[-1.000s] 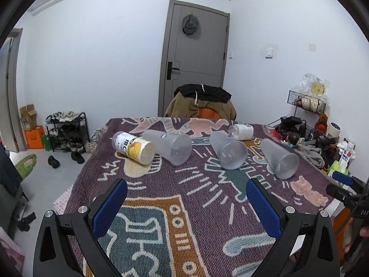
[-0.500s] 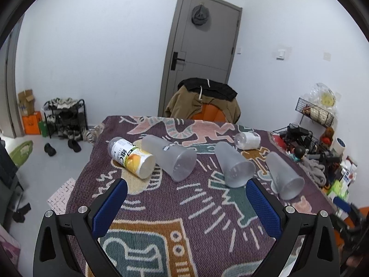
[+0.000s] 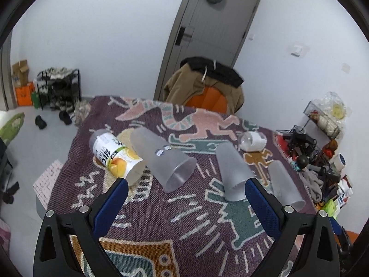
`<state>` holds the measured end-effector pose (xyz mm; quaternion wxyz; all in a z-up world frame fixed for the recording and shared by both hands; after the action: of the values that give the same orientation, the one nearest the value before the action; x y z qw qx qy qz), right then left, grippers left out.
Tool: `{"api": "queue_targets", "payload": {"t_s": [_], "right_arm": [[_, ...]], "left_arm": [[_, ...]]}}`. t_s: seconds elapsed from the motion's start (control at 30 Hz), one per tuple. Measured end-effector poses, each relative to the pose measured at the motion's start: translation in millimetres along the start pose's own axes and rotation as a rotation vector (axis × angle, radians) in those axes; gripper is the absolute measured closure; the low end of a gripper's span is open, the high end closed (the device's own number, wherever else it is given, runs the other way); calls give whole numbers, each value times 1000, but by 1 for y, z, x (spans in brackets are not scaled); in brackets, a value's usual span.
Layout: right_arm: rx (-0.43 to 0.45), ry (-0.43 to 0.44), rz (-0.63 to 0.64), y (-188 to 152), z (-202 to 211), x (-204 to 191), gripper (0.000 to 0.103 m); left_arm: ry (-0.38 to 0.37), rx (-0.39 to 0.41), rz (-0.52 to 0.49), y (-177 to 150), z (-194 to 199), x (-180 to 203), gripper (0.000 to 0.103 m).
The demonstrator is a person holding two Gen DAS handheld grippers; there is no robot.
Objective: Flip cup upside down
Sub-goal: 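Move the left gripper toward the frosted cup with cartoon stickers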
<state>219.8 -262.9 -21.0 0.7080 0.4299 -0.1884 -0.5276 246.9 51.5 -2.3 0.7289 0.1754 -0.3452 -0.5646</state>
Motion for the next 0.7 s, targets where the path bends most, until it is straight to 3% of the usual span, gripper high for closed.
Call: {"api": "queue_targets", "payload": {"t_s": [0.4, 0.7], "right_arm": [[-75, 25, -56, 12, -41, 12, 3], [-92, 34, -142, 2, -54, 38, 3]], "left_arm": [[2, -167, 101, 21, -70, -14, 14], [64, -247, 84, 25, -116, -14, 14]]}}
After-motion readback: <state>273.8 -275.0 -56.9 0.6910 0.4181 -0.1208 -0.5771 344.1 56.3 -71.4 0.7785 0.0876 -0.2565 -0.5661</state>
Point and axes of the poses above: each gripper's, at about its wrist camera, not at the fingertips, and z roughly against the way its jaws point, x to its right, y to its top, the point moved 7 cm from there along -z, roughly the way its jaws point, and after that the axes turned 6 degrees about -x, right-handed, at the moved point
